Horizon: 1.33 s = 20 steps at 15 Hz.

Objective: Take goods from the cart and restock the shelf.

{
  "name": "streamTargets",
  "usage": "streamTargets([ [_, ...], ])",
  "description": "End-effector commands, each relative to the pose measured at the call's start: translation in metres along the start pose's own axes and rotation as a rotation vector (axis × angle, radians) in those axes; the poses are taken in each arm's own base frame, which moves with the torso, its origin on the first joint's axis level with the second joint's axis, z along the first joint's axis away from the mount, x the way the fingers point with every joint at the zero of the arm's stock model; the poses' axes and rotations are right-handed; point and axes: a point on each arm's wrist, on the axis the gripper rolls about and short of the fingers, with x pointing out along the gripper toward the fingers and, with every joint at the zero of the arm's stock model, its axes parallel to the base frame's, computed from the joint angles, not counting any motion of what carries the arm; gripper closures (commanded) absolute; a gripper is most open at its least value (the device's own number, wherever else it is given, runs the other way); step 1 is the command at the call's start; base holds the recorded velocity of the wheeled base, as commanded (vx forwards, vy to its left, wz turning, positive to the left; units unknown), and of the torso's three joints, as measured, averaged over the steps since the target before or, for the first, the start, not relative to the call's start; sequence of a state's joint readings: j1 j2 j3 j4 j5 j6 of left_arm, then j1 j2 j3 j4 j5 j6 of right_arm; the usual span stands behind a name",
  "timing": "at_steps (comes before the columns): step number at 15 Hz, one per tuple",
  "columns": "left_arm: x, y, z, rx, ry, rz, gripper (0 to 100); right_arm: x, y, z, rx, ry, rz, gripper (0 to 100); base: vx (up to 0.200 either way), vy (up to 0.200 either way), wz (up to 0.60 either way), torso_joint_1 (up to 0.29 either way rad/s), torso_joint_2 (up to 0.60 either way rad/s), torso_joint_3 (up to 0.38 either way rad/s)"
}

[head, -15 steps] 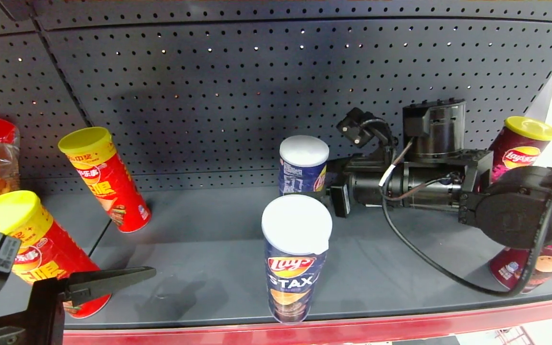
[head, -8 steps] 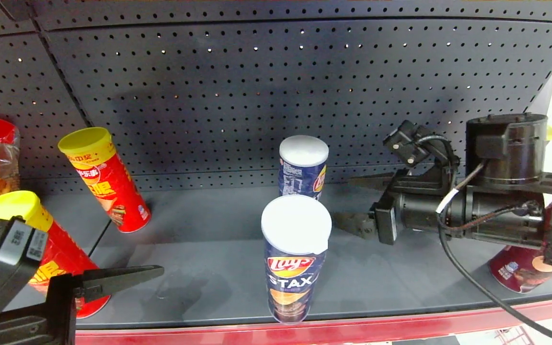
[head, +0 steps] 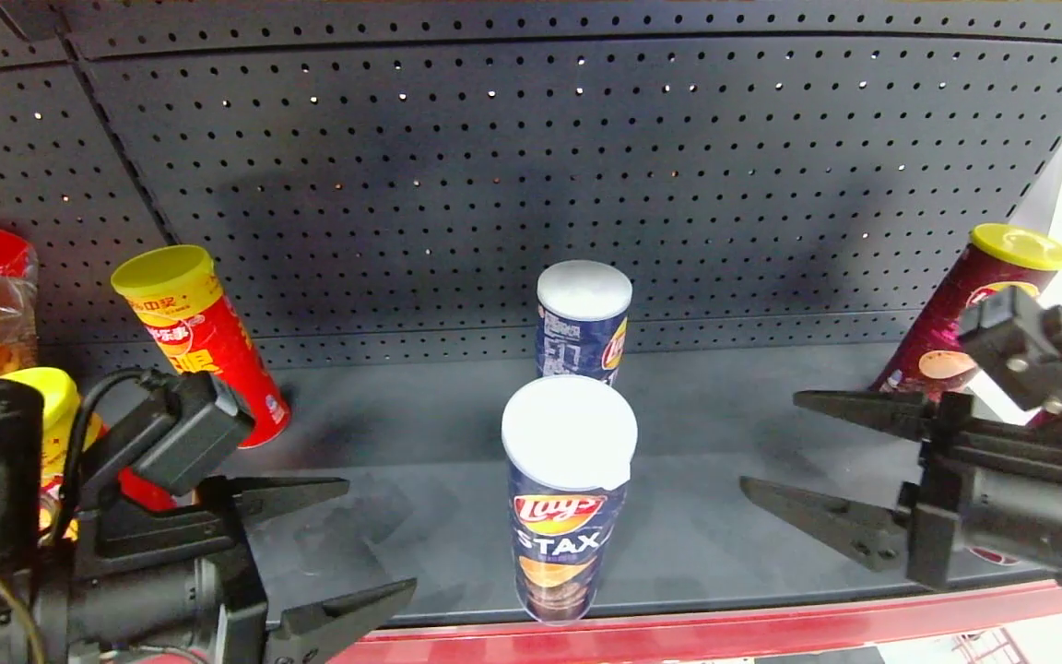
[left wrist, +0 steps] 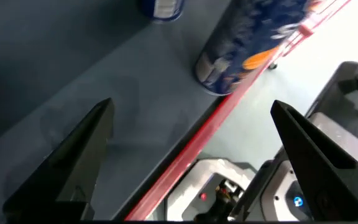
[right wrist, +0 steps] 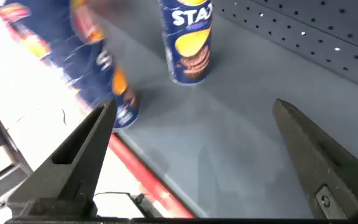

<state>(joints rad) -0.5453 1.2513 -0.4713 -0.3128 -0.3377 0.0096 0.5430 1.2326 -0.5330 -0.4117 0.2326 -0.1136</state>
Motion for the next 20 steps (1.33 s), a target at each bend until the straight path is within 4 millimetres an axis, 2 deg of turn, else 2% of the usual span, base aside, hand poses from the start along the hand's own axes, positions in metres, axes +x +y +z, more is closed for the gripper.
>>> streamTargets([
  [1, 0.024, 0.009, -0.002, -0.026, 0.075, 0.006, 0, -0.044, 0.011, -0.006, -0.026, -0.102, -0.014, 0, 0.000, 0.000, 0.00, 0.000, 0.00, 0.000],
  [3, 0.037, 0.014, -0.002, -0.028, 0.114, 0.004, 0, -0.066, 0.016, -0.006, -0.042, -0.175, -0.035, 0, 0.000, 0.000, 0.00, 0.000, 0.00, 0.000],
  [8, 0.062, 0.023, -0.009, 0.004, 0.192, -0.003, 0, -0.092, 0.011, -0.004, -0.040, -0.256, -0.191, 0, 0.000, 0.000, 0.00, 0.000, 0.00, 0.000],
  [15, 0.093, 0.033, -0.005, 0.030, 0.229, -0.014, 0, -0.102, 0.006, 0.000, -0.013, -0.297, -0.284, 0, 0.000, 0.000, 0.00, 0.000, 0.00, 0.000],
  [20, 0.101, 0.035, -0.001, 0.032, 0.226, -0.015, 0, -0.102, 0.006, 0.001, -0.009, -0.299, -0.283, 0, 0.000, 0.000, 0.00, 0.000, 0.00, 0.000],
])
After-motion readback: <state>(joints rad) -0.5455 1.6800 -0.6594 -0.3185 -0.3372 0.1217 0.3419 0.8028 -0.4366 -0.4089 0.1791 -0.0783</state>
